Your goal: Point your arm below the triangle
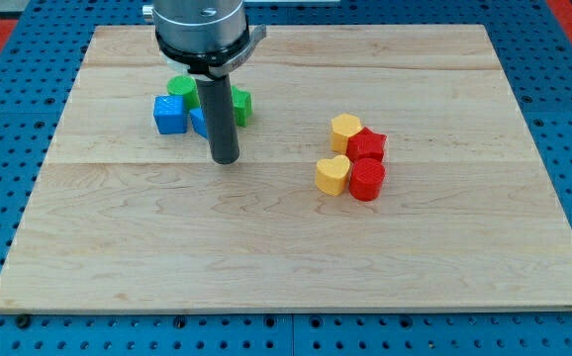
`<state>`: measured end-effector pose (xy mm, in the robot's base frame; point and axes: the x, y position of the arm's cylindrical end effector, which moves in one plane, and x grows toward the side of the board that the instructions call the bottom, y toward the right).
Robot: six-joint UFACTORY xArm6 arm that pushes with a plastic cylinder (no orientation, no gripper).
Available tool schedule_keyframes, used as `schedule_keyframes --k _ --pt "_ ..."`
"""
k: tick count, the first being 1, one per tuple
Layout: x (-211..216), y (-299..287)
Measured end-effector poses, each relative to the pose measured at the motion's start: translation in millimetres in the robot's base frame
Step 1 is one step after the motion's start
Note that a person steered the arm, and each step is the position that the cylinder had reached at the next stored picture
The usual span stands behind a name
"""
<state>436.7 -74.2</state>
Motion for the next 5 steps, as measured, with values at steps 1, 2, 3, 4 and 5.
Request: schedule_keyframes --k 1,2,3,4,5 --pt "0.0 0.0" --pt "1.6 0.2" --pt "0.8 -0.6" --pt "-3.3 -12.8" --pt "-3.9 -13.8"
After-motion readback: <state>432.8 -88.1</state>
